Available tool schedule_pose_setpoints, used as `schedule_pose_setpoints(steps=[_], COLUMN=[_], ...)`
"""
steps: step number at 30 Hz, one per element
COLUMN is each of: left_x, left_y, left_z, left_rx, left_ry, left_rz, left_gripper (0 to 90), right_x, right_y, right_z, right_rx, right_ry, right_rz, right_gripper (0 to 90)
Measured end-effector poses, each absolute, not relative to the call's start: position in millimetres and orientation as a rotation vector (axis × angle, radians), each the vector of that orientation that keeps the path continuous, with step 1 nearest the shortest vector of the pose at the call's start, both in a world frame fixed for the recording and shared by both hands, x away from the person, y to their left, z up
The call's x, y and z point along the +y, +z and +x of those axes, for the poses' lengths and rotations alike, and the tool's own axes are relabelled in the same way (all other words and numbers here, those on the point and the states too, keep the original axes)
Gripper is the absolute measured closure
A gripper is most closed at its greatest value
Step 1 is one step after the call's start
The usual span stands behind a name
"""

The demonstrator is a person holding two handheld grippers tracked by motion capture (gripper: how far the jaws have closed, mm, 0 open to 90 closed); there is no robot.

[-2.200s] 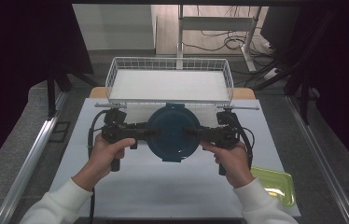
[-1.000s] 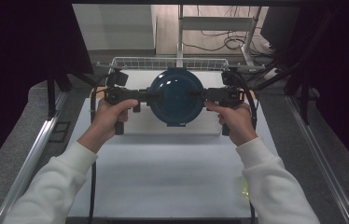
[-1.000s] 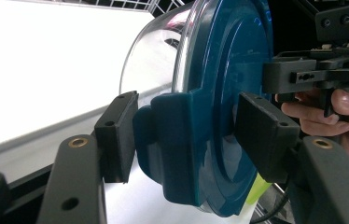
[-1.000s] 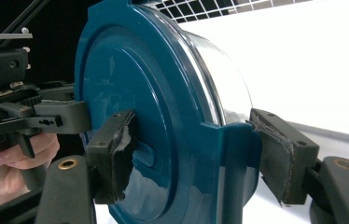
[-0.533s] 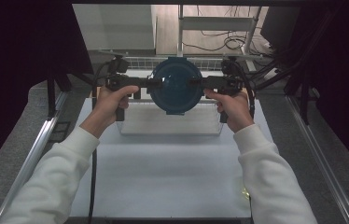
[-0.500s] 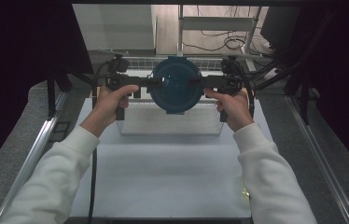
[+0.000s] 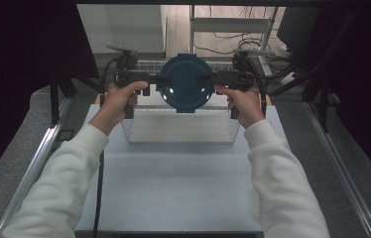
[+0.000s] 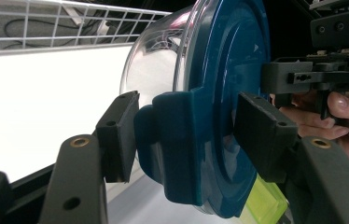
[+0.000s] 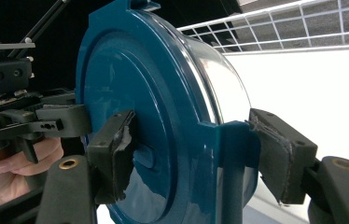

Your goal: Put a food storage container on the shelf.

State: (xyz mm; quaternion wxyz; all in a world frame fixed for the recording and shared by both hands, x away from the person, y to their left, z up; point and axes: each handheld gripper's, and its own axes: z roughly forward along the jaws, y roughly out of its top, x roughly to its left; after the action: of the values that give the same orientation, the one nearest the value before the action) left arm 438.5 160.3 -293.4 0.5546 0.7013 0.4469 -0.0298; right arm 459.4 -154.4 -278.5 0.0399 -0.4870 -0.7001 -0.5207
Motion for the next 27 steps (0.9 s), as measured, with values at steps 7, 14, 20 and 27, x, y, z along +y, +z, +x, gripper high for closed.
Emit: schedule_pose_setpoints(steps=[7, 14, 20, 27], left_x=[163, 165, 165, 165], left_y=[-301, -305, -315, -321], left_z=[459, 470, 479, 488], left_rx=[1.066, 1.087, 1.120, 1.169], left_ry=[-0.112, -0.129, -0.158, -0.185], left_rz=[1.647, 1.639, 1.608, 1.560], left_gripper=[42.4, 42.3, 42.2, 41.2], right_x=[-151, -149, -148, -149], right_y=[-278, -283, -291, -298], right_z=[475, 491, 499, 510], right_rx=[-2.171, -2.142, -2.098, -2.011], right_ry=[-1.563, -1.546, -1.538, -1.540], right_rz=[-1.518, -1.536, -1.568, -1.622], right_gripper=[33.3, 33.3, 33.6, 33.6])
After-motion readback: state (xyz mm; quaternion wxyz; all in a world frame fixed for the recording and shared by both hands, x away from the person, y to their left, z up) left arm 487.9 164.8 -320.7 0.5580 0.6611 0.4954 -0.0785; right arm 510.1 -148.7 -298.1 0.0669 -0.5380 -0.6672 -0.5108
